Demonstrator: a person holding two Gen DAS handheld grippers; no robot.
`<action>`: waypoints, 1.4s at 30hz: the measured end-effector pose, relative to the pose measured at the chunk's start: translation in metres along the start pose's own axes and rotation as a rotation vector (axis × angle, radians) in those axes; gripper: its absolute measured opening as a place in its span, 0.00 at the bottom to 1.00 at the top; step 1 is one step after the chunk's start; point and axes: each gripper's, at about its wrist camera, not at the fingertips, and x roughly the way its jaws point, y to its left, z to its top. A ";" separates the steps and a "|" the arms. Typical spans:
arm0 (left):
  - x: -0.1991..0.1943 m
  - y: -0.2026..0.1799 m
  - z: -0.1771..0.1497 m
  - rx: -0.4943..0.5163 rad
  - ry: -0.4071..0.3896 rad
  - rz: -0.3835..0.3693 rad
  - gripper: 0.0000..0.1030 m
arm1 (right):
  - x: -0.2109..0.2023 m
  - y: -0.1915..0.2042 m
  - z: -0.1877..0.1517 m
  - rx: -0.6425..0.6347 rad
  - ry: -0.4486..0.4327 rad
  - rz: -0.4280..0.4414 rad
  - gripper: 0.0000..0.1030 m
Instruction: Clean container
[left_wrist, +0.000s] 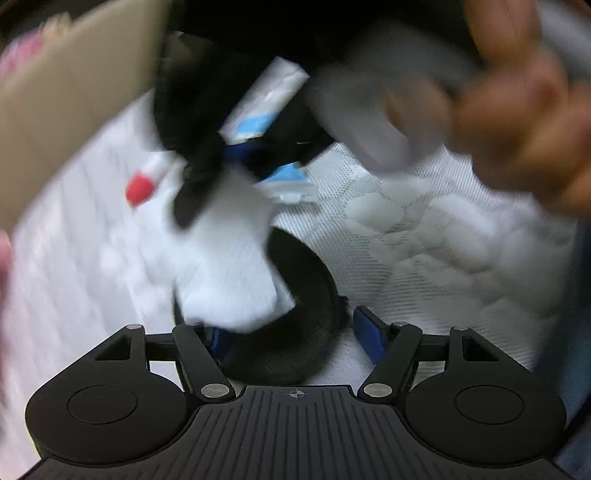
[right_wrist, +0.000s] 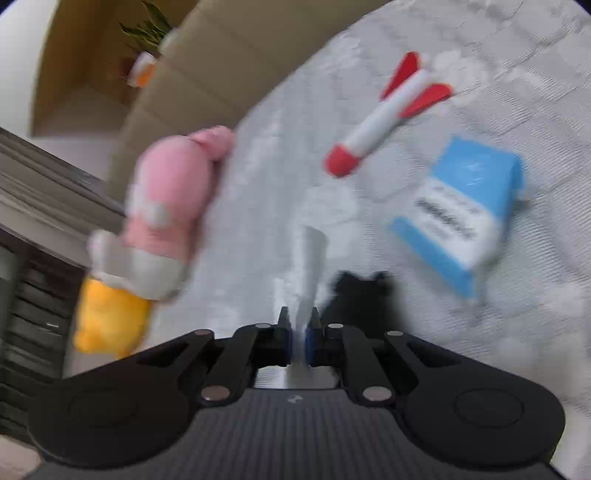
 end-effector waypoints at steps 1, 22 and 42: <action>-0.003 0.002 0.000 -0.037 0.007 -0.027 0.79 | -0.002 -0.002 0.001 -0.009 -0.006 -0.043 0.08; 0.000 0.097 -0.051 -0.849 0.213 -0.322 0.92 | 0.037 0.012 -0.016 -0.270 0.078 -0.259 0.08; -0.109 0.163 -0.092 -0.914 -0.026 -0.038 0.98 | 0.029 0.041 -0.057 -0.360 0.133 -0.289 0.08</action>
